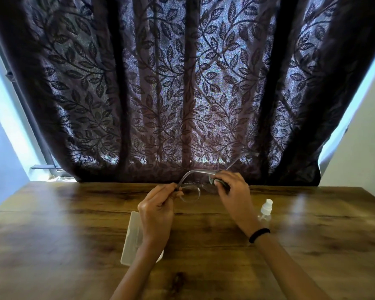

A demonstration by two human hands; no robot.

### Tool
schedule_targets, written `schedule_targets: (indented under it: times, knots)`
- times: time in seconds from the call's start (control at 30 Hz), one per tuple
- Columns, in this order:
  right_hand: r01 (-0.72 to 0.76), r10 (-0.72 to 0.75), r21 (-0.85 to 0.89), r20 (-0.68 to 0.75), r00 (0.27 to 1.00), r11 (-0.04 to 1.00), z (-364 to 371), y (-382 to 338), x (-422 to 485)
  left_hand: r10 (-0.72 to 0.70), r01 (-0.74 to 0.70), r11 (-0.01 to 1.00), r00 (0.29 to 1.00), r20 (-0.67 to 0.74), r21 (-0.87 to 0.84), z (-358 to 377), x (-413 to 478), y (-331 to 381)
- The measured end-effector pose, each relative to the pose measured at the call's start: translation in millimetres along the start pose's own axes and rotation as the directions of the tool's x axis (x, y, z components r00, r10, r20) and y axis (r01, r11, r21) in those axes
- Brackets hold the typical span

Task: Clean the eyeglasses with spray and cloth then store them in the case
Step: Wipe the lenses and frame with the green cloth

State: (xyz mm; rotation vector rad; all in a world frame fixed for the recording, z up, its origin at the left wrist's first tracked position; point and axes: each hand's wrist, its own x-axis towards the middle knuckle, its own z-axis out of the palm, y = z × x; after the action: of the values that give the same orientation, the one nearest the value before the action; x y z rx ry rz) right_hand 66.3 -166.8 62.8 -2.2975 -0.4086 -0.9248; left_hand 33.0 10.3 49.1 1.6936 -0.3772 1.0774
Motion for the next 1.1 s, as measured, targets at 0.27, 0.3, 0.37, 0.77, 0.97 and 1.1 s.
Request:
schedule_targets:
  times: [0.27,0.3,0.37,0.77,0.97,1.1]
  knots:
    - [-0.056,0.013,0.199,0.212,0.977,0.978,-2,-8,-4,-0.011,0.013,0.999,0.999,-0.039,0.053,1,1,-3]
    - [-0.034,-0.003,0.178,0.204,0.979,0.983,-2,-8,-4,-0.009,0.011,0.998,0.999,-0.038,0.055,1,0,-3]
    - [0.028,-0.055,0.139,0.191,0.980,0.990,-1,-5,-4,0.003,-0.001,0.998,0.999,-0.033,0.062,1,-1,-2]
    - [0.081,-0.075,-0.071,0.082,0.994,0.994,-7,7,-11,-0.017,0.019,0.997,1.000,-0.019,0.075,-5,-1,-3]
    - [0.058,-0.059,0.026,0.066,0.996,0.998,-2,1,-12,-0.040,0.040,0.997,0.999,-0.002,0.064,-4,-1,-7]
    - [0.012,-0.020,0.106,0.076,0.997,0.994,0,-8,-14,-0.036,0.036,0.998,0.999,-0.002,0.053,-5,-3,-7]
